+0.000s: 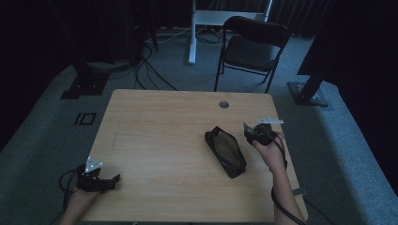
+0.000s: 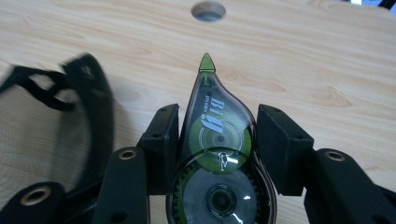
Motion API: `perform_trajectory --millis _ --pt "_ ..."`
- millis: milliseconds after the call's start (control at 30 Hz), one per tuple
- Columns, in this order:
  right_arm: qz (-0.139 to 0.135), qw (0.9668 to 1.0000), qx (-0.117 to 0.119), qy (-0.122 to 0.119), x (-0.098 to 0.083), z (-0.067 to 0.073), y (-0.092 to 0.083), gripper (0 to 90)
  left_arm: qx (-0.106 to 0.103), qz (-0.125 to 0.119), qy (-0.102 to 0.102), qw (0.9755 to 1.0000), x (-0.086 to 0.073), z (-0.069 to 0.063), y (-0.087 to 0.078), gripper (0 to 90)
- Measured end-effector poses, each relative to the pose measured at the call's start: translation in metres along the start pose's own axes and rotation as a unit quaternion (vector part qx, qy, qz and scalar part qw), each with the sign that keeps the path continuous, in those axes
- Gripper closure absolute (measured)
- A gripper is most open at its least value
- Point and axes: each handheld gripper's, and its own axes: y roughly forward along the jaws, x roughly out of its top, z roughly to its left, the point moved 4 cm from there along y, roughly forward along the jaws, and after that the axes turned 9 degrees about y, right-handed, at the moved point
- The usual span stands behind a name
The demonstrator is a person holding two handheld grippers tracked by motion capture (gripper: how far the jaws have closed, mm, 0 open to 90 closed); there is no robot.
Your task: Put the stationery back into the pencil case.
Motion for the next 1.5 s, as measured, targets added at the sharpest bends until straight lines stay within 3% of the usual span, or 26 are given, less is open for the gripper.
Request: perform_trajectory --millis 467,1000,1233,1500 --pt "-0.016 0.9998 0.016 0.0 0.008 0.037 -0.016 50.0 0.0 0.0 0.0 1.0 0.0 0.0 0.0 0.0" --pt "0.006 0.9987 0.05 -0.011 0.001 0.087 -0.014 50.1 0.0 0.0 0.0 1.0 0.0 0.0 0.0 0.0" --pt "0.031 0.9978 0.053 -0.023 -0.007 0.097 -0.007 50.1 0.0 0.0 0.0 1.0 0.0 0.0 0.0 0.0" --pt "0.06 0.9967 0.05 -0.021 -0.018 0.096 0.006 50.2 0.0 0.0 0.0 1.0 0.0 0.0 0.0 0.0"
